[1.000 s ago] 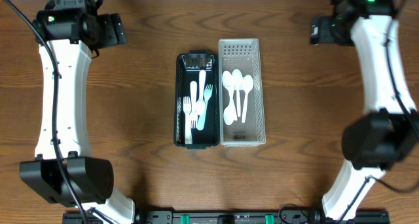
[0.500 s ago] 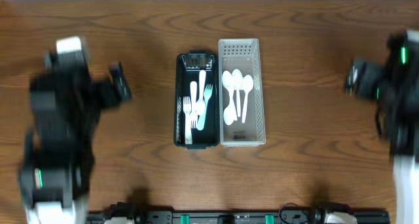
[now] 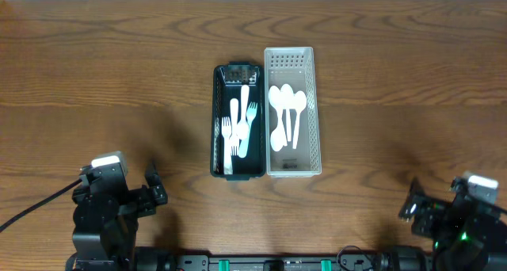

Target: Pack container

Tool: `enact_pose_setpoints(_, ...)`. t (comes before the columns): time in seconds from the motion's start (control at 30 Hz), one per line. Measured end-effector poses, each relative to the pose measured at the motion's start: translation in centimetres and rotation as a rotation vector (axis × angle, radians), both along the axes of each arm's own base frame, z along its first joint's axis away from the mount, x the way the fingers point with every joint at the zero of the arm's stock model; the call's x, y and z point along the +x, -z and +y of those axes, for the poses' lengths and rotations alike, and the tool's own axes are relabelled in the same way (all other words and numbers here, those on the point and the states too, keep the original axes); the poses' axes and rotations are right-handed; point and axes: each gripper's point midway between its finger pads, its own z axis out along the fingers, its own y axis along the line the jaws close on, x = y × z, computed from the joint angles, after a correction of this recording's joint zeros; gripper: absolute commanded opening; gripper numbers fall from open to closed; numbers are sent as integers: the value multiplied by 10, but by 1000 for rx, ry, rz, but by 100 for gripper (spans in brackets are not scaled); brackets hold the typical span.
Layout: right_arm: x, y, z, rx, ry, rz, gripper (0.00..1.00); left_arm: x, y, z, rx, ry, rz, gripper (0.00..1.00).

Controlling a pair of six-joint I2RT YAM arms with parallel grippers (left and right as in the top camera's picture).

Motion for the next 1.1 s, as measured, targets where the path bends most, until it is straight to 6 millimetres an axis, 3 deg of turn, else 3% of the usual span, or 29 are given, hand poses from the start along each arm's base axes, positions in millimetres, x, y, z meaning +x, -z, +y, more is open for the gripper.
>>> enact_pose_setpoints(0.9,-3,2,1,3,-6,0,99,-1,0,2,8,-11,3,98)
enact_pose_setpoints(1.1,-18,-12,9,5,-52,-132,99,-1,0,2,9,-10,3,98)
